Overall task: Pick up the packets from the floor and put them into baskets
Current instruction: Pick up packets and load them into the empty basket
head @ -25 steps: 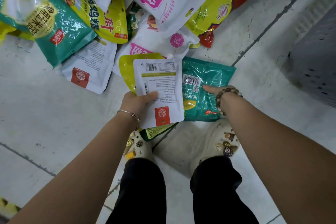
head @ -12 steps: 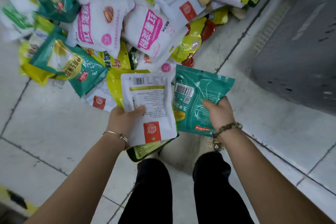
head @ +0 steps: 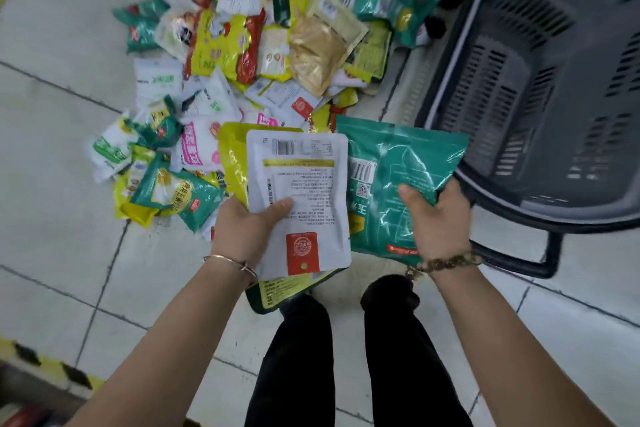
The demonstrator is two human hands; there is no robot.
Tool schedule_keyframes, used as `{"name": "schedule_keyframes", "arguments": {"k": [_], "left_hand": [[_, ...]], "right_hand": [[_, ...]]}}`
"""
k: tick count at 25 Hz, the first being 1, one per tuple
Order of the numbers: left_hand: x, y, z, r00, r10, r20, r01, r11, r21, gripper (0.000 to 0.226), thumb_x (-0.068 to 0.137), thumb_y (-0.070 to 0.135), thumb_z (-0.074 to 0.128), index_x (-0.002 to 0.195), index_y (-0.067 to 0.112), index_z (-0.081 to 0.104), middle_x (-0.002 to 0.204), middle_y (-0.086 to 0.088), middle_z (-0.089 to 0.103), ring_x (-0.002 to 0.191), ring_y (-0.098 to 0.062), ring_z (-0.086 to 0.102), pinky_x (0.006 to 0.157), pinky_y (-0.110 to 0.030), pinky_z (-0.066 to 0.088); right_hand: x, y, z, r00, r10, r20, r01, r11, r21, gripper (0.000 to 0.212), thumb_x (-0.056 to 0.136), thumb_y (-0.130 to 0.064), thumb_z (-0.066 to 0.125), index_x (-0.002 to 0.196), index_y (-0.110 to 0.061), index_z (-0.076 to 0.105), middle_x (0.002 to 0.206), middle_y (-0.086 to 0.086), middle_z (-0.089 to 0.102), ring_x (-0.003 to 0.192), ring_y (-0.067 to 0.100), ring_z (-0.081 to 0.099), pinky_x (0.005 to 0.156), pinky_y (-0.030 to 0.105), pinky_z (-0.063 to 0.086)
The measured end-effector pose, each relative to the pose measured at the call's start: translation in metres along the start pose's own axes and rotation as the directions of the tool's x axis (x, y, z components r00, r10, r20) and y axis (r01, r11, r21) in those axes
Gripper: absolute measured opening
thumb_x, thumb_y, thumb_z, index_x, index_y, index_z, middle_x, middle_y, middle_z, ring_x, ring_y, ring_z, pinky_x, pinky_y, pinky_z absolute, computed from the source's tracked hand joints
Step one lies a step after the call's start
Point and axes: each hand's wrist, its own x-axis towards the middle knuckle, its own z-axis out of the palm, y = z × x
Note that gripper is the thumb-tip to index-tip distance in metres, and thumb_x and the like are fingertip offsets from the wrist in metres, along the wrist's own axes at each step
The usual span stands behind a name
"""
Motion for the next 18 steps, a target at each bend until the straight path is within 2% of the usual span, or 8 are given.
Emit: {"name": "schedule_keyframes", "arguments": {"k": [1,2,4,7,9,12,15,18], "left_hand": [[-0.007,0.014,0.013,1.000,0.010,0.013,-0.010,1.000,-0.001,0.008,0.078,0.006,0.071,0.080,0.014,0.070,0.071,0.002,0.073,0.058,-0.016,0.070,0.047,-0.024,0.053],[-0.013,0.028,0.029,1.000,0.017,0.025,-0.017,1.000,-0.004,0.006,0.077,0.008,0.072,0.077,0.013,0.069,0.068,0.002,0.072,0.056,-0.016,0.069,0.046,-0.024,0.052],[-0.023,0.053,0.070,0.998,0.033,0.061,-0.032,0.999,-0.024,0.004,0.077,0.009,0.074,0.078,0.010,0.069,0.067,-0.001,0.072,0.056,-0.016,0.069,0.045,-0.024,0.052],[-0.031,0.079,0.139,0.987,0.099,0.127,-0.097,0.995,-0.020,0.011,0.078,0.008,0.072,0.088,0.007,0.070,0.074,-0.001,0.072,0.059,-0.015,0.069,0.048,-0.024,0.053],[-0.026,0.090,0.187,0.975,0.132,0.179,-0.131,0.991,-0.017,0.012,0.079,0.006,0.071,0.089,0.012,0.070,0.080,-0.002,0.072,0.065,-0.016,0.070,0.054,-0.028,0.056],[-0.014,0.100,0.244,0.960,0.155,0.235,-0.159,0.987,-0.001,0.013,0.081,0.004,0.068,0.092,0.012,0.069,0.086,-0.005,0.071,0.071,-0.020,0.071,0.060,-0.033,0.058],[-0.001,0.104,0.283,0.948,0.167,0.270,-0.190,0.980,0.064,0.015,0.085,0.004,0.064,0.083,0.019,0.067,0.080,0.002,0.069,0.063,-0.012,0.069,0.057,-0.027,0.057],[0.020,0.108,0.309,0.941,0.170,0.294,-0.236,0.949,0.209,0.014,0.090,0.007,0.059,0.101,0.016,0.062,0.085,0.007,0.064,0.070,-0.009,0.063,0.067,-0.026,0.049]], "right_hand": [[0.004,-0.008,-0.019,0.998,-0.020,-0.053,0.019,1.000,-0.008,0.018,0.084,-0.014,0.067,0.090,-0.017,0.051,0.083,-0.014,0.056,0.072,-0.005,0.051,0.064,0.009,0.038],[0.009,-0.015,-0.040,0.993,-0.026,-0.115,0.023,0.999,-0.027,0.020,0.084,-0.017,0.067,0.086,-0.016,0.047,0.078,-0.012,0.051,0.069,0.001,0.048,0.062,0.014,0.033],[0.026,-0.026,-0.082,0.975,-0.008,-0.221,-0.004,0.999,-0.052,0.025,0.085,-0.021,0.066,0.086,-0.012,0.043,0.079,-0.004,0.048,0.074,0.012,0.044,0.061,0.019,0.028],[0.055,-0.028,-0.143,0.942,0.026,-0.335,-0.019,1.000,0.024,0.018,0.085,-0.017,0.066,0.087,-0.018,0.048,0.078,-0.012,0.051,0.072,0.008,0.048,0.063,0.014,0.034],[0.079,-0.021,-0.181,0.917,0.068,-0.393,-0.045,0.997,0.069,0.016,0.084,-0.016,0.066,0.093,-0.019,0.053,0.081,-0.015,0.057,0.072,0.005,0.054,0.063,0.017,0.039],[0.115,-0.005,-0.222,0.893,0.101,-0.438,-0.079,0.995,0.069,0.016,0.084,-0.018,0.066,0.096,-0.020,0.056,0.079,-0.018,0.059,0.067,-0.002,0.055,0.052,0.014,0.038],[0.149,0.009,-0.246,0.872,0.160,-0.462,-0.144,0.987,0.069,0.018,0.084,-0.021,0.066,0.097,-0.020,0.053,0.082,-0.013,0.058,0.065,-0.004,0.052,0.050,0.015,0.035],[0.179,0.020,-0.257,0.850,0.212,-0.483,-0.214,0.975,0.052,0.019,0.086,-0.020,0.064,0.097,-0.021,0.048,0.083,-0.012,0.055,0.064,-0.001,0.048,0.050,0.014,0.031]]}}
